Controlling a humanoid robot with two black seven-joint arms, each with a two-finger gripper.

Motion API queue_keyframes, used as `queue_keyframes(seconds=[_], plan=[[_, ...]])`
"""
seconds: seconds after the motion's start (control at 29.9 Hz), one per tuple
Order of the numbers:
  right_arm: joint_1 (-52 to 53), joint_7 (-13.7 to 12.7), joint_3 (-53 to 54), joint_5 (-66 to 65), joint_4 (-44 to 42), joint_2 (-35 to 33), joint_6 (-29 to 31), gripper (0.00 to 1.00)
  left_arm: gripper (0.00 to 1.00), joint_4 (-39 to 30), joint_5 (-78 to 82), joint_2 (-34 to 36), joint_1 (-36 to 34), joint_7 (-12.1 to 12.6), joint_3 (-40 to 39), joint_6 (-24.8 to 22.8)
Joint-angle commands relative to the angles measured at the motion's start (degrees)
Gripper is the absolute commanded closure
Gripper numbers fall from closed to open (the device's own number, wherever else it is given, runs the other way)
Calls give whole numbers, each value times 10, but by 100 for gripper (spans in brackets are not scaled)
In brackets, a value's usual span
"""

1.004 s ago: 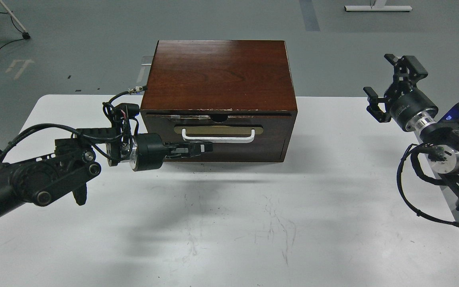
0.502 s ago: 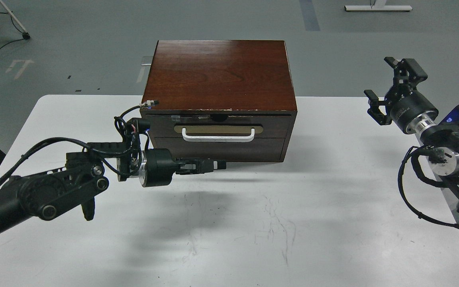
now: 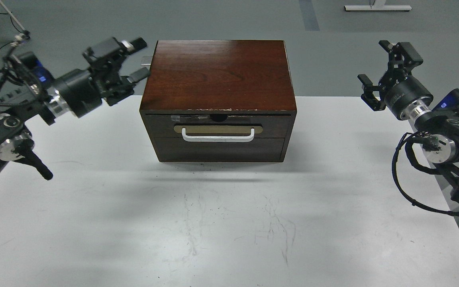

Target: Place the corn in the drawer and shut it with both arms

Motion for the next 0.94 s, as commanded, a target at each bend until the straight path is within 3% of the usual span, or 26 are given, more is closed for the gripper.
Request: queue_keyframes(seconds=[0.0, 0.13, 0.17, 0.37, 0.57, 0.77, 0.84, 0.9], plan=[[-1, 2, 0, 0, 0, 8, 0, 0, 1, 122, -68, -8, 1, 0, -3, 0], [-4, 2, -5, 0, 1, 17, -3, 0, 1, 190, -170, -18, 9, 0, -2, 0], [-3, 2, -5, 0, 0, 22, -5, 0, 1, 191, -181, -19, 11, 0, -2, 0], [0, 2, -4, 0, 4, 43, -14, 0, 1, 183, -204, -26, 28, 55, 33, 0], [1, 2, -1, 0, 20, 44, -19, 0, 1, 172, -205, -25, 21, 73, 92, 0], [10, 2, 0, 0, 29, 44, -35, 0, 1, 172, -206, -16, 16, 82, 92, 0], [13, 2, 0, 0, 29, 44, -40, 0, 1, 172, -211, -11, 10, 96, 86, 0], [16, 2, 1, 0, 31, 45, -47, 0, 1, 171, -235, -14, 3, 124, 72, 0]])
